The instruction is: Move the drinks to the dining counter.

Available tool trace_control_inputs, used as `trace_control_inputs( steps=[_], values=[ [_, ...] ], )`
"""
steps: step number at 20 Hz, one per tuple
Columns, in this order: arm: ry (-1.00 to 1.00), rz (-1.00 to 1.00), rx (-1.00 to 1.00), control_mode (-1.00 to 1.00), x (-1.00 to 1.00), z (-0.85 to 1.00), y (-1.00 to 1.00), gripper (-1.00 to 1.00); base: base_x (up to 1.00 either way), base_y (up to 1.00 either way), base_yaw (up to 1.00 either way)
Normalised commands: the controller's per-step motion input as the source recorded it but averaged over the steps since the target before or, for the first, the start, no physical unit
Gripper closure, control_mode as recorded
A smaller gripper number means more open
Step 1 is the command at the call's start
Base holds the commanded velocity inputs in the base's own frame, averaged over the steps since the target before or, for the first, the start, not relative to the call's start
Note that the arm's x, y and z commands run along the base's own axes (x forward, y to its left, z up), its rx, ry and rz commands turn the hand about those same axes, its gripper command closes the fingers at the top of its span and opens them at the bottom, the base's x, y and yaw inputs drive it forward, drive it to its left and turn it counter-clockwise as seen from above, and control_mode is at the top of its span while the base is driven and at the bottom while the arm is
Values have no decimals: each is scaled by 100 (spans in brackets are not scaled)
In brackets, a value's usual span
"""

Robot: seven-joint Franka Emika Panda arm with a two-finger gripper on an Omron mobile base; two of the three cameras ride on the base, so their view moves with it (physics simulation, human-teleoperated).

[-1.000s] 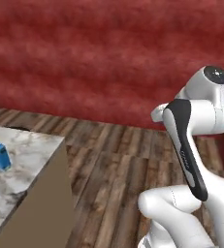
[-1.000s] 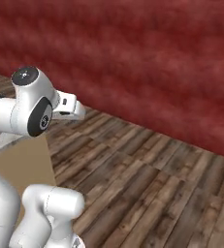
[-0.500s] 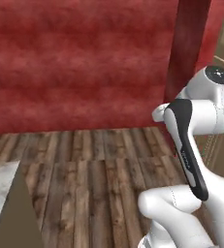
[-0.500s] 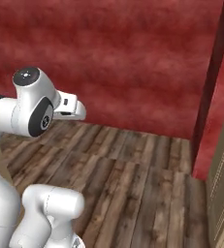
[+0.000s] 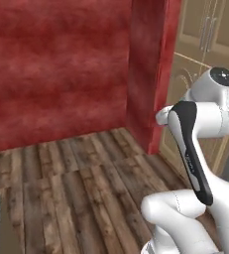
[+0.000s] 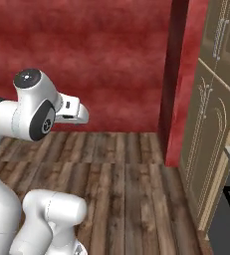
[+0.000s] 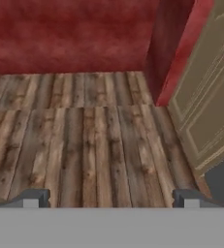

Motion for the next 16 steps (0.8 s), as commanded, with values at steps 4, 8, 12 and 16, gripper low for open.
trace_control_inputs(
  steps=[4,8,12,16],
  values=[
    [0,0,0,100,0,0,0,-100,-2,30,-50],
    [0,0,0,100,0,0,0,-100,0,9,-53],
    [0,0,0,100,0,0,0,-100,0,0,-53],
    [0,0,0,100,0,0,0,-100,0,0,-50]
  ],
)
